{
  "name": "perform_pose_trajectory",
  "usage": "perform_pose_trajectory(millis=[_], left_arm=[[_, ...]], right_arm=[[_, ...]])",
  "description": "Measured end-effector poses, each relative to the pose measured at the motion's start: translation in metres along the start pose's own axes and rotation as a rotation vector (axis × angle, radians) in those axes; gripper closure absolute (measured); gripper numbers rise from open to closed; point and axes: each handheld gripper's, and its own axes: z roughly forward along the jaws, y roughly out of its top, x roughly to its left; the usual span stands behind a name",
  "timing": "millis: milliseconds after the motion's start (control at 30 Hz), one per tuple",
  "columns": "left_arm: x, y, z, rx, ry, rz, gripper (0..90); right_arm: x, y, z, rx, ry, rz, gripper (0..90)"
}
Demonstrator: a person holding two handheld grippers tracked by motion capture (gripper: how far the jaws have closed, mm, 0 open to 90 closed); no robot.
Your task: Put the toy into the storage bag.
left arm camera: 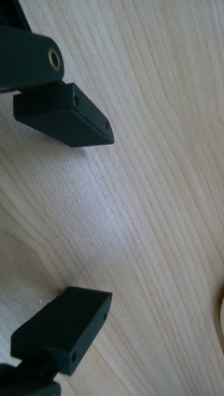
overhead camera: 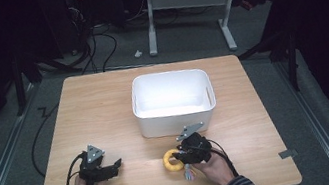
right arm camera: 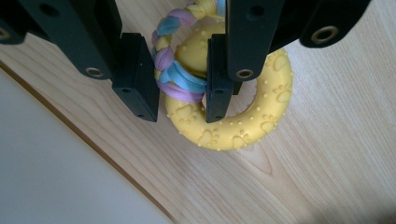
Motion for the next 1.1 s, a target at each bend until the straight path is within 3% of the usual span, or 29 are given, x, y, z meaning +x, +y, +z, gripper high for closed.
perform_pose_trajectory(millis=[533, 733, 967, 1100], left_arm=[[0.000, 0.000, 0.000, 0.001, 0.002, 0.001, 20.8], [0.000, 0.000, 0.000, 0.000, 0.001, 0.001, 20.8], [0.000, 0.000, 0.000, 0.000, 0.001, -0.001, 20.8], [0.000, 0.000, 0.000, 0.000, 0.002, 0.001, 20.8]], right_arm=[[-0.017, -0.014, -0.029, -0.026, -0.042, 0.034, 66.4], [-0.030, -0.023, -0.041, -0.045, -0.053, 0.087, 66.3], [-0.035, -0.026, -0.055, -0.052, -0.074, 0.081, 66.3], [-0.040, -0.030, -0.063, -0.068, -0.086, 0.103, 66.3]])
